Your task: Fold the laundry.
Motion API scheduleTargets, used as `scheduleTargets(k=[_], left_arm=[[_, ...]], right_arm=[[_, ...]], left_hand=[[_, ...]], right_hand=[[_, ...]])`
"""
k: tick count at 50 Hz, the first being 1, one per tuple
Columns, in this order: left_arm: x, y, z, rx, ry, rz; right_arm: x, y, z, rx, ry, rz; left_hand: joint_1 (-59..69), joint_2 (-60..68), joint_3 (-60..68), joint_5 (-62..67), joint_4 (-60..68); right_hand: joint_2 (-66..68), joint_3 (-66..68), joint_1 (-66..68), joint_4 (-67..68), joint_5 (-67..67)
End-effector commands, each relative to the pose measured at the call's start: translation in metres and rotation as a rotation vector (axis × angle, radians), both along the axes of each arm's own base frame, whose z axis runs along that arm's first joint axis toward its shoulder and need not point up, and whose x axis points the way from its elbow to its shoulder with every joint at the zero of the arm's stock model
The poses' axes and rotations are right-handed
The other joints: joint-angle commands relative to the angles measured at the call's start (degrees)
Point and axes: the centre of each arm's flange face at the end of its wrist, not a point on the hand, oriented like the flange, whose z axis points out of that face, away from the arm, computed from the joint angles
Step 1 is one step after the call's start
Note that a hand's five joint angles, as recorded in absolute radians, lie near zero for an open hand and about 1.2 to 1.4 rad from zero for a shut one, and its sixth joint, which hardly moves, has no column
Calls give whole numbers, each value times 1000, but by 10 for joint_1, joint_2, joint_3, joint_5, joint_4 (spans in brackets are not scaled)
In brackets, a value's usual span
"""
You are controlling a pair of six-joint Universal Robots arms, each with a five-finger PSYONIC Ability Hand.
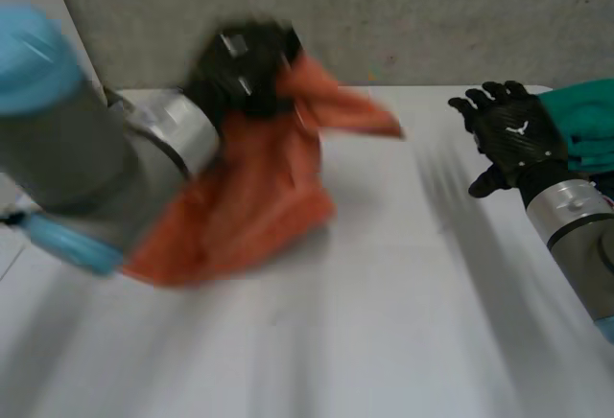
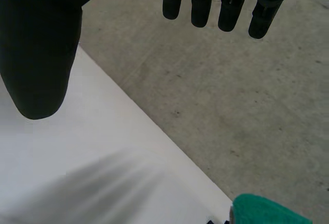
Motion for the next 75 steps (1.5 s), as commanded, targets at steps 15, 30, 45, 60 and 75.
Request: scheduleTargets(k=[15,30,45,60,75], left_arm=[[34,20,-36,151,-114,104],[127,-8,-62,221,-97,170],[146,-26,-96,315,-97,175],[104,-37,-93,215,-108,53],[62,-58,-152,250,-412,-74]], right_arm=[[-1,21,-9,456,10,25],[11,79,-58,587,146,138],[33,70,-86,398,179,174],[34,66,-59,272,220,146],[24,91,63,99,27,200]], left_hand=[[-540,-585,-579,-542,-587],[-540,-585,-579,-542,-587],[-540,-585,-579,-542,-587],[-501,-546,-540,-503,-548],[-494,-539,-533,-496,-541]], right_hand=[[-20,-19,-29,-19,-23],[51,52,42,51,48],[278,279,269,278,275],[680,681,671,681,677],[680,681,671,681,677]])
